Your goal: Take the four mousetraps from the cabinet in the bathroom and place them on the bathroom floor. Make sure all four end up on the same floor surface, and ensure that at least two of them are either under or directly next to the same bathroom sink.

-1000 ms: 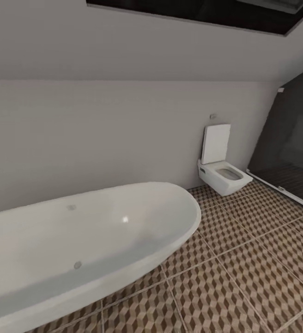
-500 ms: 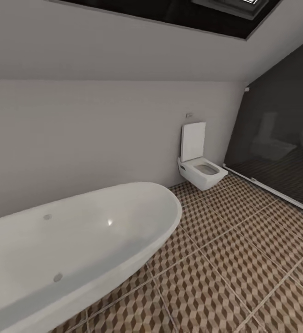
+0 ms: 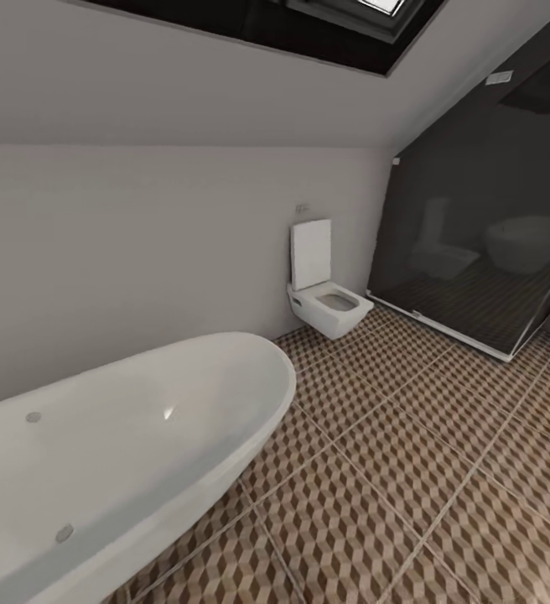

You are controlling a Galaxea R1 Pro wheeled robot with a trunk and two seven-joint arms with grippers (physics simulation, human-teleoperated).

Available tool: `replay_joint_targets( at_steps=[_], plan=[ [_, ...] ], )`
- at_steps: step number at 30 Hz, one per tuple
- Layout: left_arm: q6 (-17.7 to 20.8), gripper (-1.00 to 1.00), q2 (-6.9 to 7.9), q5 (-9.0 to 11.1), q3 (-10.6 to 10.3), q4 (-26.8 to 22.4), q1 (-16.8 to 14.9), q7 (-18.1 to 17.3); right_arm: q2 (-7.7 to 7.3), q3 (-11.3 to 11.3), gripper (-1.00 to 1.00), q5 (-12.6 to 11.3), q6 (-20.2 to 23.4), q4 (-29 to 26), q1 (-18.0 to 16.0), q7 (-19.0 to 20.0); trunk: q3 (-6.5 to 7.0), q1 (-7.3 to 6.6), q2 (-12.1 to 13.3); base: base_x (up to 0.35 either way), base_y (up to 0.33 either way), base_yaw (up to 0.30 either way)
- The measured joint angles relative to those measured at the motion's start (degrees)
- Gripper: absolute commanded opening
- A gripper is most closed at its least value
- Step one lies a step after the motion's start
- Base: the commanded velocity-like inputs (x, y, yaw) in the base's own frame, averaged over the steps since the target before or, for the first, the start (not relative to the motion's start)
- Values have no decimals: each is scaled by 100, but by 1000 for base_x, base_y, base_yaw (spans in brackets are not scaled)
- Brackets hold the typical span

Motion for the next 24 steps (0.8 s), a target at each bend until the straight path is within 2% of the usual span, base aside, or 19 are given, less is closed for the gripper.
replay_joint_targets(
  at_steps=[24],
  plan=[
    [-3, 100, 79, 0, -2, -1, 0, -3, 0, 0, 100, 0, 0, 0, 0, 0, 0, 0, 0, 0, 0, -286]
  ],
)
